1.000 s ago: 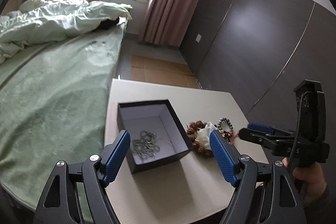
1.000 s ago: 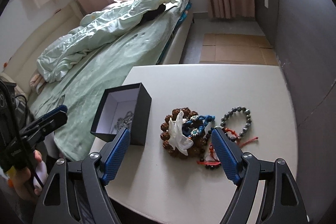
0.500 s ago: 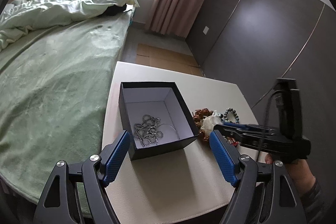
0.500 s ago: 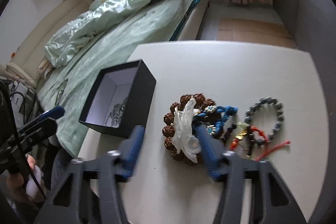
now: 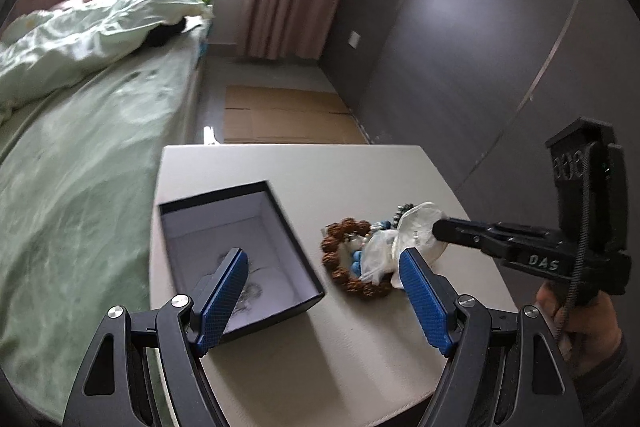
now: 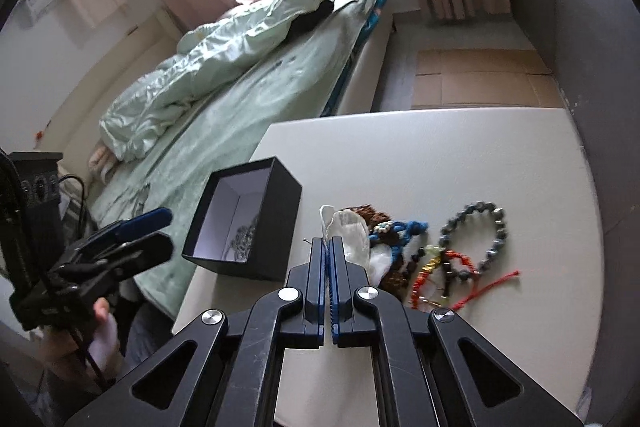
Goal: Organize jewelry
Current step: 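Close the right tool on the white plastic bag, then grasp the brown bead bracelet with the left tool while the right tool holds the white bag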
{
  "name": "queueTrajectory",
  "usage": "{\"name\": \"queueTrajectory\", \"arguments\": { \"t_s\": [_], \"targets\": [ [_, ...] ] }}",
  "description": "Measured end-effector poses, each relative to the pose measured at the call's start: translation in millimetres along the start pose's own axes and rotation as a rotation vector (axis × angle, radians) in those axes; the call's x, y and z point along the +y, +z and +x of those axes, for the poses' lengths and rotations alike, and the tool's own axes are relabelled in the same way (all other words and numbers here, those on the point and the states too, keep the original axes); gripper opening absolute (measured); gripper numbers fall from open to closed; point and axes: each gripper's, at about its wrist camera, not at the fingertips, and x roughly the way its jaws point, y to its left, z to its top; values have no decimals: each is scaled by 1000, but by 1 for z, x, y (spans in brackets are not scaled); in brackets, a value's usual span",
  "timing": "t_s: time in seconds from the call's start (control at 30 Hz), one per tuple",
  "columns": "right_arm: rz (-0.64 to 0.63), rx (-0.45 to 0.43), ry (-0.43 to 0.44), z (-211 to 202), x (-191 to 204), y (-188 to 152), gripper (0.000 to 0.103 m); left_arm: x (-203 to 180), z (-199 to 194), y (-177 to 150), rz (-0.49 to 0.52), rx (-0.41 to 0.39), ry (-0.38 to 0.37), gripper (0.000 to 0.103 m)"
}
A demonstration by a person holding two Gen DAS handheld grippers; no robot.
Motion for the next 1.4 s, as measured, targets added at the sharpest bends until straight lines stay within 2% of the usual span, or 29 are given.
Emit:
{"name": "queueTrajectory", "arguments": {
  "t_s": [0.2,0.27,0.33,0.47,0.63,0.8,1.07,1.3,1.37,1.4],
  "targets": [
    [44,-66,-9,-27,-12,-3,3,-22,20,12,117,48,-4,78],
    [59,-89,-11,-37,-16,-4,3,-29,29,17,153,67,2,72],
    [71,-114,-11,-49,-19,-6,3,-34,39,20,186,94,7,71],
    [92,-140,-24,-65,-24,-10,3,-40,63,27,261,167,45,59],
    [131,-169,-38,-83,-31,-20,3,-40,93,32,309,267,94,50],
    [179,-195,-52,-101,-42,-37,3,-40,118,33,352,359,131,46],
    [265,-234,-59,-110,-51,-65,3,-41,152,26,389,496,169,31],
    [298,-265,-43,-114,-44,-78,3,-44,165,19,452,537,230,29],
    [301,-273,-34,-113,-42,-80,3,-44,168,17,458,549,233,20],
    [300,-275,-31,-113,-42,-81,3,-43,168,17,447,551,223,20]
  ]
}}
